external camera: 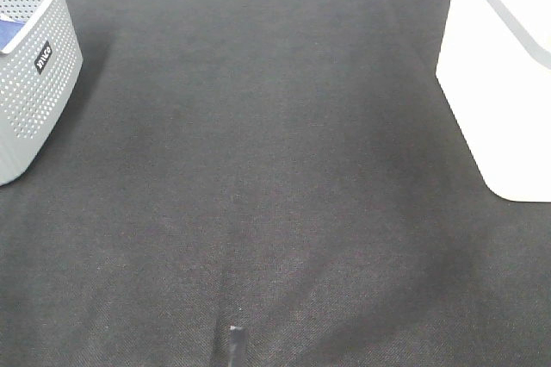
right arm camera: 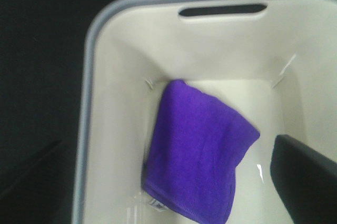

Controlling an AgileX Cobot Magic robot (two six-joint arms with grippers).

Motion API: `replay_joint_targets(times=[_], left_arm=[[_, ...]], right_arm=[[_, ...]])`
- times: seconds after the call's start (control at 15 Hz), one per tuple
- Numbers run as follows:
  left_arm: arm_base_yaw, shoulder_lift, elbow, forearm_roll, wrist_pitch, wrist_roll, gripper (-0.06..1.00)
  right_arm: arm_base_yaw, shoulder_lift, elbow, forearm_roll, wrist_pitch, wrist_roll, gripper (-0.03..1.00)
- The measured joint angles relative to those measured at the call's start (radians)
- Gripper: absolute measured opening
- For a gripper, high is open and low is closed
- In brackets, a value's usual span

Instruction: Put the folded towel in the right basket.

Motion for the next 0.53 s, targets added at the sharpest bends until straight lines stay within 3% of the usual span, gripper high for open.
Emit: replay_joint_targets(times=[0.2,0.53], left_arm=[[0.0,0.0,0.0,0.0,0.0,0.0,0.99],[0.0,0.0,0.0,0.0,0.0,0.0,0.99]], right_arm=[[0.001,-0.203,0.23,-0.002,-0.002,-0.01,0.98],[0.001,-0.708,0.866,0.011,-0.001,-0.058,0.98]])
